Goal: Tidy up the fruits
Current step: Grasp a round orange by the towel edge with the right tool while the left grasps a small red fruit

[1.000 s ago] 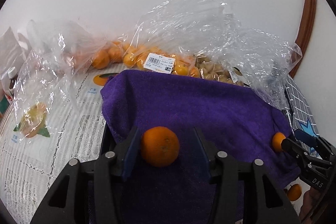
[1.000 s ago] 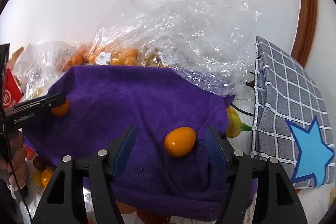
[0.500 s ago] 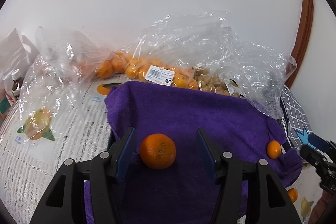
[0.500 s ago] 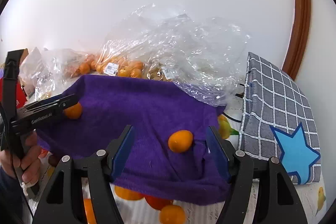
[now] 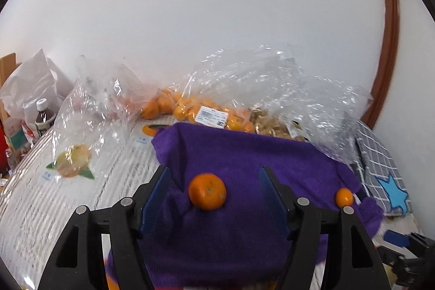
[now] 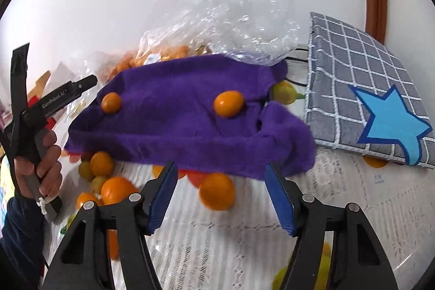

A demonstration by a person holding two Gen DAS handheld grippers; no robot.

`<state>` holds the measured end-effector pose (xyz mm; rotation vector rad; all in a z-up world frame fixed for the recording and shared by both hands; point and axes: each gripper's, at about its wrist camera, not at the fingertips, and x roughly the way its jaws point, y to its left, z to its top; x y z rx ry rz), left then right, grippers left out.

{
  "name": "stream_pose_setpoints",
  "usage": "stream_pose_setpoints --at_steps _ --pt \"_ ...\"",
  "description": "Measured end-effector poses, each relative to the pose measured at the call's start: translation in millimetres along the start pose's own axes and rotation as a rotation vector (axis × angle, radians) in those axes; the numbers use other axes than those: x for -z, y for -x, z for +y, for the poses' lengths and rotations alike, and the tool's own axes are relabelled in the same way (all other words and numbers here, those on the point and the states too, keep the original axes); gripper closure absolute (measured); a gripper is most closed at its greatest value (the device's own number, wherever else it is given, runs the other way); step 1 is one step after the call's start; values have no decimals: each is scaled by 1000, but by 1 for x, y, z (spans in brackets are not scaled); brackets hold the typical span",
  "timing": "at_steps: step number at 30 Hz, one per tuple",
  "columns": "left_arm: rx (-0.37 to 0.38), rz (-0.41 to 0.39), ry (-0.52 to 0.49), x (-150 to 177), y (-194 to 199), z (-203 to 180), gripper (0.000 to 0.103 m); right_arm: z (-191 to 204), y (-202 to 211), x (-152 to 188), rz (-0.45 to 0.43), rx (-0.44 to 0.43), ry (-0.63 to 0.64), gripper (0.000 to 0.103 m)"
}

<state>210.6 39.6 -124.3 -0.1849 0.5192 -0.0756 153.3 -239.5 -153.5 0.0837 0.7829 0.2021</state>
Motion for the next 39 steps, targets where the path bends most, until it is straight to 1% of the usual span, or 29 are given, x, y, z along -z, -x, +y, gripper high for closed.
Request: stream_pose_setpoints --at_steps 1,3,5,7,8,9,11,13,15,17,20,22,23,24,25,28,30,31,35,36,37,38,39 --pt "9 3 1 4 6 0 37 1 -2 1 10 1 6 41" --pt "22 10 -7 12 18 -1 37 1 -6 4 35 6 12 53" --pt "22 2 -24 18 29 -3 35 3 -13 6 65 21 18 58" --pt "23 4 -36 23 37 -3 33 1 -16 7 77 27 13 58" --pt "27 14 -42 25 40 -3 33 1 -18 7 87 26 8 61" --pt "34 25 -48 28 43 -3 33 0 -20 7 96 25 7 66" --pt "50 45 -59 33 47 -4 33 1 -25 8 121 36 16 71" --pt "62 73 -69 39 47 -5 33 4 -23 10 113 42 30 72" --pt "85 117 -66 45 47 -5 33 5 -20 11 104 45 32 72" --pt "119 145 -33 49 48 0 33 2 -17 10 86 52 23 72" --pt "150 175 4 54 48 7 33 -5 -11 11 69 42 -11 72" --pt "152 215 19 57 44 9 34 -6 -11 10 70 45 -20 72" --pt "147 223 18 58 41 9 39 -6 -11 10 71 48 -21 72" --pt "142 227 16 58 40 8 48 -5 -11 10 72 51 -20 72" --pt "141 223 15 58 41 7 50 -4 -11 10 71 57 -13 72" --pt "157 229 23 58 39 6 51 3 -8 11 62 68 16 72" --pt "162 260 37 59 32 5 57 4 -9 12 63 77 24 72" --pt "162 275 45 59 27 5 58 5 -9 12 63 79 24 72" --pt "144 337 58 60 12 5 69 2 -8 11 61 74 13 72" --pt "136 346 60 60 10 5 75 1 -8 11 61 73 6 72" --pt "128 347 63 61 9 5 77 -1 -9 11 64 72 2 72" --pt "126 343 66 61 10 5 80 -1 -9 10 67 72 0 72" --pt "126 336 65 61 12 5 80 -1 -9 10 67 75 1 72"
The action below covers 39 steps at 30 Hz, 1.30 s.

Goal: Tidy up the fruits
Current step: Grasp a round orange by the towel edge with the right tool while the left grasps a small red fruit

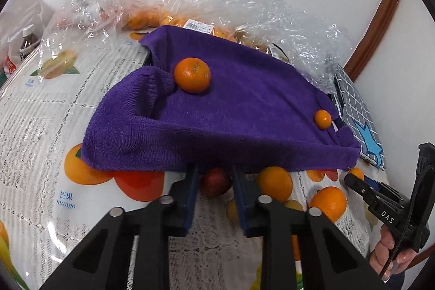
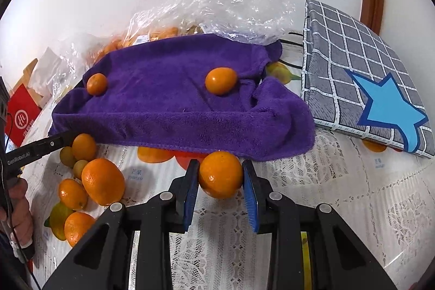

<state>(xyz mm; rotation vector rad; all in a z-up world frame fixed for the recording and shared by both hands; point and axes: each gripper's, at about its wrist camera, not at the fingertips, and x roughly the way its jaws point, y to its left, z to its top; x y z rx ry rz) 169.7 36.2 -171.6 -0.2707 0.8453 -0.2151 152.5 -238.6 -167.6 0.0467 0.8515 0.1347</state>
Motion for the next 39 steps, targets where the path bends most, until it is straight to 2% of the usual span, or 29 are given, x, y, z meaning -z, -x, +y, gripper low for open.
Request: stream_pose_setpoints --at_steps 3,7,11,14,18,20,26,32,35,39 --pt "-10 -46 11 2 11 2 80 2 1 0 -5 6 10 72" --pt "-64 -86 50 5 27 15 80 1 2 0 -9 7 4 71" --pt "-90 -43 70 6 26 22 80 -2 2 0 -9 7 -13 71" --pt "-115 -28 38 5 23 18 79 -2 0 0 0 20 -14 71" --pt "-138 2 -7 7 18 12 72 3 -1 0 1 46 12 71" --pt "-127 4 -11 8 19 12 69 5 -3 0 10 48 23 72" --pt "-132 4 -15 9 21 12 69 7 -7 0 33 61 37 72" --pt "-110 -5 40 5 20 20 80 11 -8 -1 39 83 58 71" --pt "-99 -20 55 5 21 21 80 10 -7 -1 33 73 53 72" --pt "-81 -66 59 7 30 21 80 9 5 0 -18 43 50 72"
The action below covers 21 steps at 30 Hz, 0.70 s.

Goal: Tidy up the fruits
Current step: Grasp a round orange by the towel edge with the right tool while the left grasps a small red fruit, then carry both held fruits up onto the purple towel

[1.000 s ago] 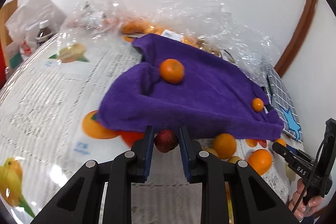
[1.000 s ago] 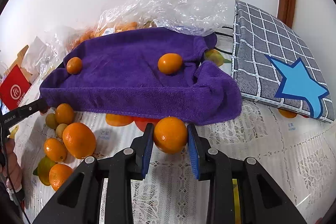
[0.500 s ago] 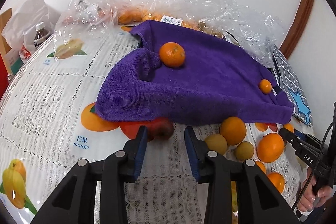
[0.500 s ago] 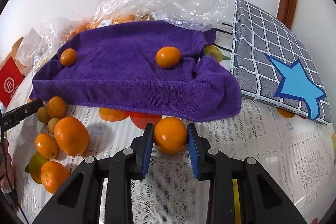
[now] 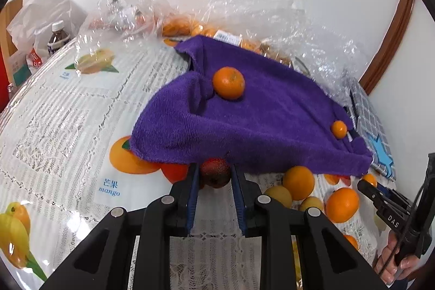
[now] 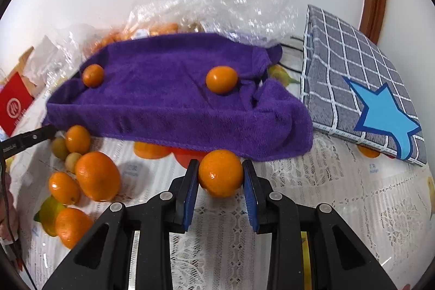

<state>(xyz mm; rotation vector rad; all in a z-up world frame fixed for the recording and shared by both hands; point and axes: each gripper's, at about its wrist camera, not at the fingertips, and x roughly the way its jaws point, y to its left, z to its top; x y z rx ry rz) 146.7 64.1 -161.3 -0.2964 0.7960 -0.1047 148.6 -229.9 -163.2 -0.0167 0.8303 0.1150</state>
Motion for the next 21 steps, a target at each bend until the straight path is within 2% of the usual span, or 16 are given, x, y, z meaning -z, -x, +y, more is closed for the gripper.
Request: stream_pose_setpoints --at_steps 5,9,16,21 --pt "12 -95 -41 -1 16 -10 80 0 20 0 -85 -57 -11 71" --pt "28 -118 -81 -1 20 -18 80 -1 33 -1 -140 -93 -27 71" --pt "36 -134 -81 -3 24 -18 80 -13 35 -7 -154 -112 -84 71" --pt "85 -178 -89 -20 35 -25 80 -18 45 -23 -180 -88 -85 71"
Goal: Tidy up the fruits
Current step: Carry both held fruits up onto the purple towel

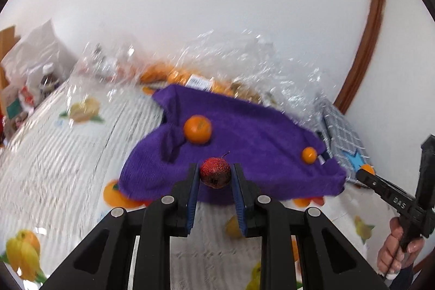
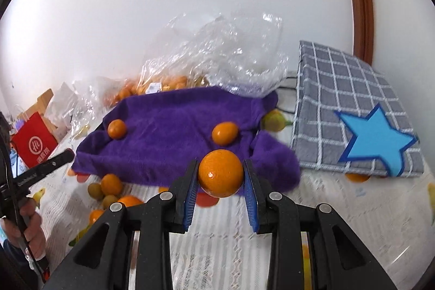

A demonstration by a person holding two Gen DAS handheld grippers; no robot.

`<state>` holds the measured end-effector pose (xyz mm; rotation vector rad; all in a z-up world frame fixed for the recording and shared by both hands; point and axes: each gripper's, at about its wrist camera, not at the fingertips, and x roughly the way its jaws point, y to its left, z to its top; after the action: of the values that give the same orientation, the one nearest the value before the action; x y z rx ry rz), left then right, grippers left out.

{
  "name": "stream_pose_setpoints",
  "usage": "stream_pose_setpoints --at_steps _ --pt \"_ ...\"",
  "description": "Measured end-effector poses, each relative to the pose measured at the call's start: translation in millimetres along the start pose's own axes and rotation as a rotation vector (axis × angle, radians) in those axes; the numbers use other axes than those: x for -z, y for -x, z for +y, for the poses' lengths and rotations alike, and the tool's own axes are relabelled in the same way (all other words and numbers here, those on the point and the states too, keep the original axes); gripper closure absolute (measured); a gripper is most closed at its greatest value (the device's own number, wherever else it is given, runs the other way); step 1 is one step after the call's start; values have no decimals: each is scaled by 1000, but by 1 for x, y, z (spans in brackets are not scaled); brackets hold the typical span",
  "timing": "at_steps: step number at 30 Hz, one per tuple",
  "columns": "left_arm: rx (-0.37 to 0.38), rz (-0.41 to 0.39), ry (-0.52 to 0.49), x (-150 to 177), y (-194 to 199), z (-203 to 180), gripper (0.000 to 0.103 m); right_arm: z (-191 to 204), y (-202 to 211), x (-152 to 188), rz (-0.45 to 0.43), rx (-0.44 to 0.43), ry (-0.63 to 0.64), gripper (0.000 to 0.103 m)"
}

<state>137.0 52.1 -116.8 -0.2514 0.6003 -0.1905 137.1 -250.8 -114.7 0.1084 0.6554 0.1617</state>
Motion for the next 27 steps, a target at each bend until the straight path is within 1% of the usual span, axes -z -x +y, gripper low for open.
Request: stream_pose_setpoints --at_steps 3,5,7,10,11,15,19,22,24,27 --pt "6 -22 -24 -24 -4 -5 80 2 -1 -23 -12 -4 24 71" --pt "-8 -35 -22 -41 -13 -5 80 5 -5 -40 -25 -9 38 71" --pt "-27 -43 4 -54 -27 1 80 9 -14 -57 -35 -1 54 71" --pt "-64 -42 37 -60 -45 10 80 15 -30 -71 -43 -15 63 71" --pt "-74 -28 60 -59 -52 16 80 16 -36 -71 -36 -17 63 71" --pt "-87 14 100 -50 -65 35 80 9 -63 -57 57 -52 42 71" --pt "-80 67 157 -41 -77 46 80 6 -81 -48 120 -28 39 71" --pt "-77 87 148 -38 -82 42 80 4 -88 -43 161 -24 42 71" --pt "-78 83 126 -36 -84 37 80 3 -91 -41 169 -25 44 71" --pt "-81 100 99 -32 -91 32 80 2 -91 -39 177 -37 37 71"
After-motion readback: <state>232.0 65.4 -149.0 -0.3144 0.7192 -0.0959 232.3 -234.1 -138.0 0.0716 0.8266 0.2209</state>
